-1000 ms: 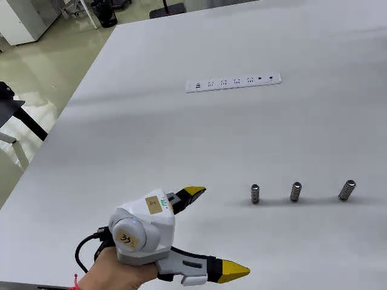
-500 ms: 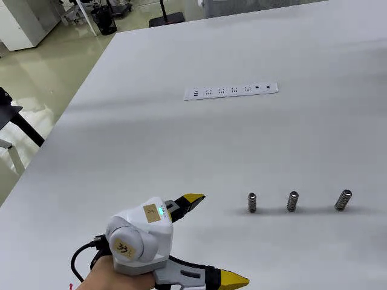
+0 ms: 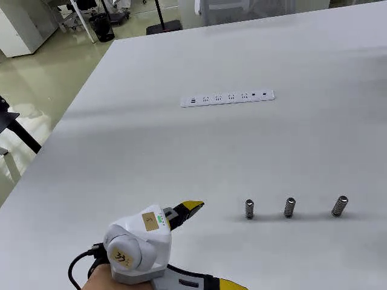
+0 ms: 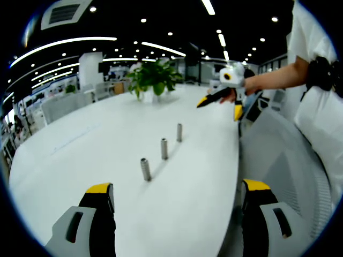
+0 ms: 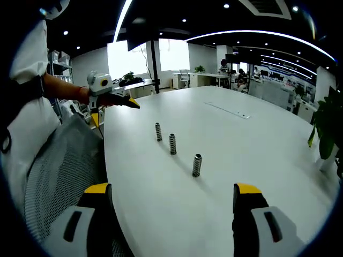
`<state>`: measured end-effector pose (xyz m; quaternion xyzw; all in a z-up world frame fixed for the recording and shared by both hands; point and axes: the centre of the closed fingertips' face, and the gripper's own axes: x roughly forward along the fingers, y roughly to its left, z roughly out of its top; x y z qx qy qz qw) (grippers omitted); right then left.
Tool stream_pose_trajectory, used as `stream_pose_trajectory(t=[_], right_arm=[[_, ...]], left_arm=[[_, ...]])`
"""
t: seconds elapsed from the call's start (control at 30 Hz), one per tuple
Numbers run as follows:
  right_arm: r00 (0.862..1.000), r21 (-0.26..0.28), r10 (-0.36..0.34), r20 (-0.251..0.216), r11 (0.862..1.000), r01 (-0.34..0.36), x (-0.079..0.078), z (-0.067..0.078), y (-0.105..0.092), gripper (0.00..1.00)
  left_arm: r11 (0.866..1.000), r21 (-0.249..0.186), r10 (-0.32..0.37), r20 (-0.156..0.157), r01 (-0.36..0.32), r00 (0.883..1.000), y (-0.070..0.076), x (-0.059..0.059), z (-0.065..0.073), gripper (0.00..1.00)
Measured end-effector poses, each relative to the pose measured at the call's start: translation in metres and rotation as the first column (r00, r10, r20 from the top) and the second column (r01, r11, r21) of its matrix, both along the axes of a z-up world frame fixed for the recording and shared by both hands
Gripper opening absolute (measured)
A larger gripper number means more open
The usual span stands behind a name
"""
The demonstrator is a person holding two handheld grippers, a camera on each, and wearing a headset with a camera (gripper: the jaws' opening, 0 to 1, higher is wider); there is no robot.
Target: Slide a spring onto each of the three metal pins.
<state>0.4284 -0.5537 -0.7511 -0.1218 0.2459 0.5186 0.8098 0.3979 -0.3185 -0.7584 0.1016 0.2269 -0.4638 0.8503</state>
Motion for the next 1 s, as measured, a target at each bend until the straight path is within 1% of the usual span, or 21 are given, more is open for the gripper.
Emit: stream_pose_trajectory(t=[0.3, 1.0], right_arm=[[1.000, -0.007, 0.006, 0.004, 1.000, -0.006, 0.0004, 0.0024, 0.0004, 0.94], [1.000, -0.014, 0.016, 0.006, 1.000, -0.016, 0.0006, 0.0058, 0.0028, 0.94]], left_arm=[[1.000, -0.004, -0.004, 0.004, 0.004, 1.000, -0.0011, 0.0019, 0.0021, 1.00], [1.000, -0.004, -0.005, 0.005, 0.006, 1.000, 0.0002, 0.0017, 0.0033, 1.00]])
